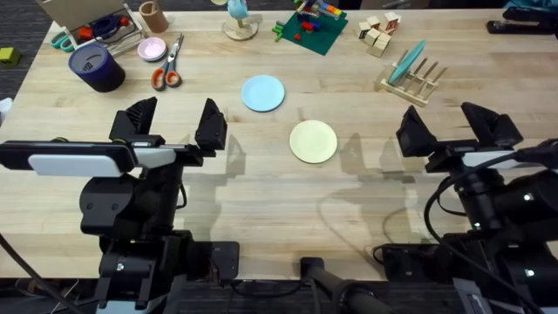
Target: Pick up the plates from the table one by one and place each into a slot on the dish rack.
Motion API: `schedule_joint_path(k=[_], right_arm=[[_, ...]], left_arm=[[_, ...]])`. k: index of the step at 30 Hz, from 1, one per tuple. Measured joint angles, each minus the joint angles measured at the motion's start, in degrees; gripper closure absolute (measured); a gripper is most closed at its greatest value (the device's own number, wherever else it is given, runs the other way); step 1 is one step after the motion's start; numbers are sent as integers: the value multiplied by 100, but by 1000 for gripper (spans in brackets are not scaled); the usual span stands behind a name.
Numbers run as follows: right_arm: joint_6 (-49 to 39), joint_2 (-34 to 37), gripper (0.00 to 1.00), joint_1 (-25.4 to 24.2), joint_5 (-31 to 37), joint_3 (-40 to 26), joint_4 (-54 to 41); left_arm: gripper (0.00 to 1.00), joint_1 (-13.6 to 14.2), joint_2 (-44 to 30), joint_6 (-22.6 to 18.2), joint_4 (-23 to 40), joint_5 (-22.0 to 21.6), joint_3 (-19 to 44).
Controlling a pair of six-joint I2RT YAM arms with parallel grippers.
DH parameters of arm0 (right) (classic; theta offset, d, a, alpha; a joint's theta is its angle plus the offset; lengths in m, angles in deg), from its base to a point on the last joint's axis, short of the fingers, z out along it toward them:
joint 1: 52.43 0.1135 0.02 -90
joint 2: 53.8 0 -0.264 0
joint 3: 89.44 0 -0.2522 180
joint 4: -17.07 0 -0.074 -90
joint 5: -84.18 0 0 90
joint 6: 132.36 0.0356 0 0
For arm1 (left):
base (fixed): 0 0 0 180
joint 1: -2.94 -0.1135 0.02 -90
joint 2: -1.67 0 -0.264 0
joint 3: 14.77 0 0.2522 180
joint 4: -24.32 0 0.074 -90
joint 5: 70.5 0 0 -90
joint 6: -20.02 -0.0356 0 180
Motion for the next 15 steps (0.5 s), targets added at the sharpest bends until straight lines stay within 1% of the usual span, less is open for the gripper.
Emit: schedule_joint_path(k=[9, 15], right_arm=[[0, 0, 6, 1, 0, 0, 26], [0, 0, 6, 1, -4, 7, 412]], left_arm=[[8, 0, 0, 0, -63, -2, 0], [8, 0, 0, 0, -296, -1, 5]])
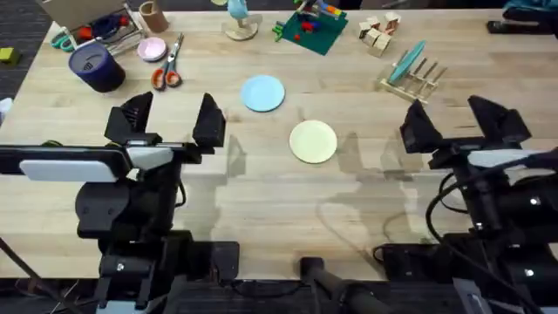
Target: Pick up the plates from the table one by one and place each into a slot on the dish rack.
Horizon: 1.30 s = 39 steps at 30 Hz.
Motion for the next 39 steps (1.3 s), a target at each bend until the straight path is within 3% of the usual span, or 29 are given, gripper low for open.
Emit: schedule_joint_path(k=[6, 13, 17, 27, 39], right_arm=[[0, 41, 6, 0, 0, -92, 56], [0, 904, 6, -1, 0, -965, 62], [1, 1875, 6, 0, 0, -1780, -227], [1, 4640, 5, 0, 0, -4236, -1961], [0, 6722, 5, -1, 0, -6398, -4004]], left_arm=[[8, 0, 0, 0, 39, -27, 176], [9, 0, -554, 0, 385, -192, 1139], [9, 0, -1452, 3, 1045, -231, 1914], [9, 0, -4067, 50, 2943, -273, 4378], [10, 0, -6610, 52, 4675, 144, 6549]])
